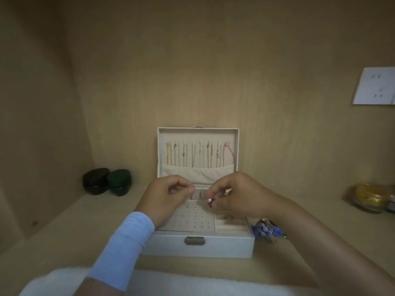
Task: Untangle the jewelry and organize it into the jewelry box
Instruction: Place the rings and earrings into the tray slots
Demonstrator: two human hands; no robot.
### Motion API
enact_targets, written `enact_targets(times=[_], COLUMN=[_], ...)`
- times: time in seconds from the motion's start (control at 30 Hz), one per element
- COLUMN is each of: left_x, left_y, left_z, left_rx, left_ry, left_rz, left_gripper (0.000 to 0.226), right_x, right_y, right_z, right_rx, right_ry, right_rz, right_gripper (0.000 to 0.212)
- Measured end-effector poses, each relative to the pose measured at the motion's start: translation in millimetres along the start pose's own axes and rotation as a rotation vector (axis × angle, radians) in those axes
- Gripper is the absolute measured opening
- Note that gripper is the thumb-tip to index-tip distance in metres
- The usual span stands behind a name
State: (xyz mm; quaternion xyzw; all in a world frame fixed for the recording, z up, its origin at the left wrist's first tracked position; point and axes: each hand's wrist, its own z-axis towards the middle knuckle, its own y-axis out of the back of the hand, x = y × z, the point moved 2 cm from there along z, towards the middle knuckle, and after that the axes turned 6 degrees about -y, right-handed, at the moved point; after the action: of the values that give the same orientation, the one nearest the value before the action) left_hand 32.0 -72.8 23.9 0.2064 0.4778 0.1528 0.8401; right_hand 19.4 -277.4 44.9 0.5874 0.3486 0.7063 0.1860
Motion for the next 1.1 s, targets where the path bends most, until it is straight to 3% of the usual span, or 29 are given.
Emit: enact_targets(times=[0.2,0.4,0.5,0.6,0.8,0.97,1.1], left_x=[15,19,18,13,9,10,23], left_y=[5,10,14,14,25,34,46], left_z=[-4,-6,-7,-8,-9,-11,-11], left_rx=[-0.006,-0.026,-0.042,-0.017,-0.014,0.089,0.063], left_ry=[0.008,-0.016,-0.002,0.043,0.083,0.100,0.094], left_rz=[-0.069,-0.093,-0.100,-0.156,-0.183,-0.164,0.167], left_gripper=[0.016,0.020,0.021,0.024,0.029,0.023,0.016], right_x=[23,26,28,31,37,36,35], right_y=[-19,-27,-14,-16,-38,-45,-54], right_z=[15,21,21,22,25,25,28], right_rx=[0.234,0.298,0.095,-0.095,-0.198,-0.232,-0.255], right_ry=[-0.086,-0.104,-0.052,0.021,0.101,0.100,0.056], right_rz=[-0.109,-0.139,-0.115,0.067,0.140,0.098,-0.100], right_gripper=[0.017,0.023,0.018,0.019,0.016,0.012,0.006])
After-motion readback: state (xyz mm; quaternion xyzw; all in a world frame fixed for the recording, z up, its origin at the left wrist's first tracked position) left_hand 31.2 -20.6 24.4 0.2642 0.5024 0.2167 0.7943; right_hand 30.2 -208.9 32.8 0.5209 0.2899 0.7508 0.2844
